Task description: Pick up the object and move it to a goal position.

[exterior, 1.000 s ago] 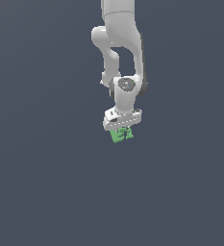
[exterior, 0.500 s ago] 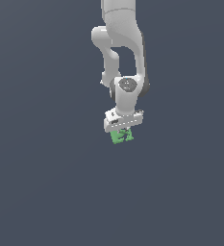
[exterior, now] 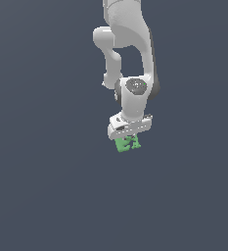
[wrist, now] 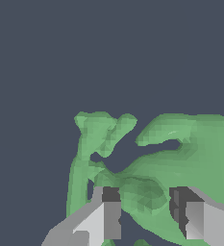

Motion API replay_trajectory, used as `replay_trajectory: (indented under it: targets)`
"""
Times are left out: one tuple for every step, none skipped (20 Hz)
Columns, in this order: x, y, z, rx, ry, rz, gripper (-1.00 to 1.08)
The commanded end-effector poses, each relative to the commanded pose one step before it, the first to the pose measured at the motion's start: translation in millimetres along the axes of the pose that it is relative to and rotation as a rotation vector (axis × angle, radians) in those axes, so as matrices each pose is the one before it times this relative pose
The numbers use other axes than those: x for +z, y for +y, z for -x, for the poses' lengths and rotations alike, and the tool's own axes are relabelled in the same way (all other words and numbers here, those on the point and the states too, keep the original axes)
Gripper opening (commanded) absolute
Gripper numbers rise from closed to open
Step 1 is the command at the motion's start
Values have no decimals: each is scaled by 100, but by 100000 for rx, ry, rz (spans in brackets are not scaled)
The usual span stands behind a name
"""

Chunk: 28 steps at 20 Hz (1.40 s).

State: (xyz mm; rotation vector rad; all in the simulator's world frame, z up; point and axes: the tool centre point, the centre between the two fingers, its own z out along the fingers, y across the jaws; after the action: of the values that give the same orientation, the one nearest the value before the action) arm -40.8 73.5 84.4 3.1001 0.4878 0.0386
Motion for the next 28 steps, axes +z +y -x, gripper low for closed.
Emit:
replay_trajectory:
  targets:
    - [-1070, 77, -1649, -43, -207, -90, -100]
    - [-411, 35, -664, -17, -90, -33, -100]
    - [-407, 35, -650, -14, -79, -28, -100]
    - [-389, 34, -639, -16, -91, -31, -100]
    - [-386, 35, -625, -14, -79, -26, -100]
    - [-376, 34, -613, -14, -79, -26, -100]
    - [-366, 34, -601, -14, -80, -25, -100]
    - [-366, 35, -588, -11, -65, -20, -100]
    - [-339, 32, -580, -16, -92, -28, -100]
    - [-348, 34, -566, -11, -65, -19, -100]
    - [-339, 33, -555, -11, -65, -19, -100]
    - [-312, 31, -548, -16, -93, -26, -100]
    - [-321, 32, -533, -11, -66, -18, -100]
    - [-313, 32, -523, -11, -66, -18, -100]
    - [-304, 31, -512, -12, -66, -18, -100]
    - [-296, 31, -502, -12, -66, -18, -100]
    - [-288, 30, -492, -12, -66, -17, -100]
    - [-279, 29, -482, -12, -66, -17, -100]
    - [-271, 29, -472, -12, -66, -17, -100]
    - [-263, 28, -462, -12, -66, -17, -100]
    - [-302, 33, -440, 0, 0, 0, -100]
    - [-227, 24, -447, -17, -93, -23, -100]
    - [-239, 26, -432, -13, -66, -16, -100]
    - [-279, 32, -410, 0, 0, 0, -100]
    - [-203, 22, -417, -18, -93, -22, -100]
    - [-215, 24, -402, -13, -66, -16, -100]
    - [-253, 30, -375, 0, 0, 0, -100]
    - [-164, 18, -367, -20, -93, -22, -100]
